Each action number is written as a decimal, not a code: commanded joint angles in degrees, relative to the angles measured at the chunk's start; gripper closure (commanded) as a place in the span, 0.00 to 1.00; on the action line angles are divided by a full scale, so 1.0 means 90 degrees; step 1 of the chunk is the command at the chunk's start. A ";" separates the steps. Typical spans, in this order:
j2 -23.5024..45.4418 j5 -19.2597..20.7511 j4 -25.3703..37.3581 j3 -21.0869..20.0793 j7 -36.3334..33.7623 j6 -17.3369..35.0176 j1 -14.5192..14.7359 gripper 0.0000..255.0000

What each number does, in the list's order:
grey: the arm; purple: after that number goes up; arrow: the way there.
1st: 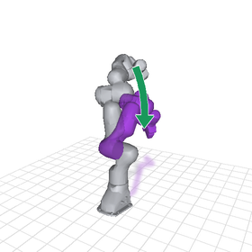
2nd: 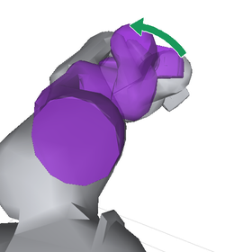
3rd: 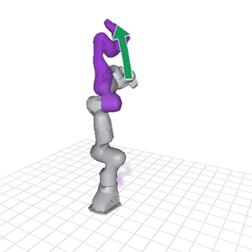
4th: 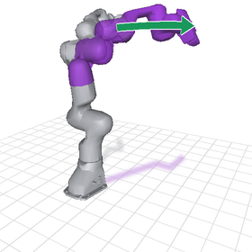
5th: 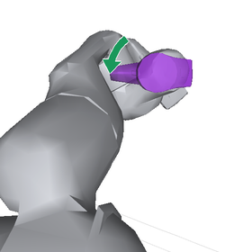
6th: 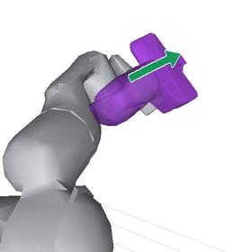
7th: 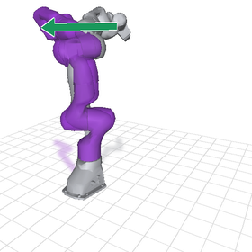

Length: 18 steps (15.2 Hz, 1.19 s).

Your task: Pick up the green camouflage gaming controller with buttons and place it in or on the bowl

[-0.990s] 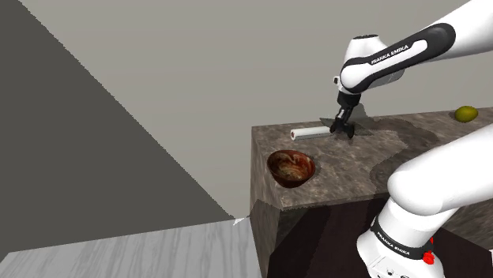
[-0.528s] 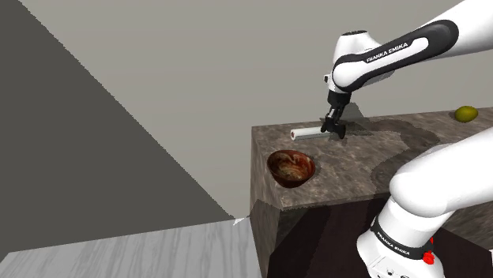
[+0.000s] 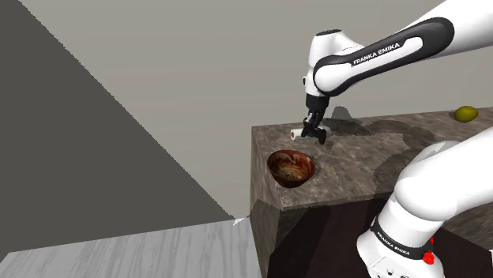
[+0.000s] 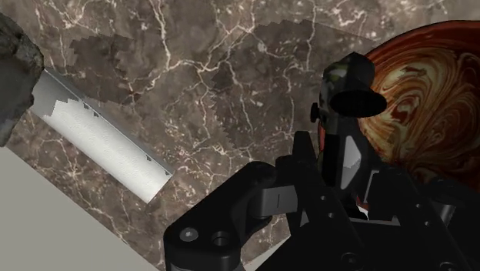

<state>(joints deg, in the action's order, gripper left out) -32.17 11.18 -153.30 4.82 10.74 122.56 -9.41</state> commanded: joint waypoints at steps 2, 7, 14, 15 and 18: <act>0.0122 -0.0255 0.0118 -0.0421 -0.0521 -0.0065 0.0292 1.00; 0.0513 -0.0545 0.0380 -0.0964 -0.1208 -0.0016 0.0644 1.00; 0.0862 -0.0472 0.0017 -0.0988 -0.1316 0.0691 0.0611 1.00; 0.0921 -0.0459 -0.0029 -0.0992 -0.1333 0.0795 0.0605 1.00; 0.1109 -0.0414 -0.0158 -0.1006 -0.1389 0.1110 0.0583 1.00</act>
<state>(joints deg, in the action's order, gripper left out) -22.71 7.33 -154.31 -4.16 -1.57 131.60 -4.12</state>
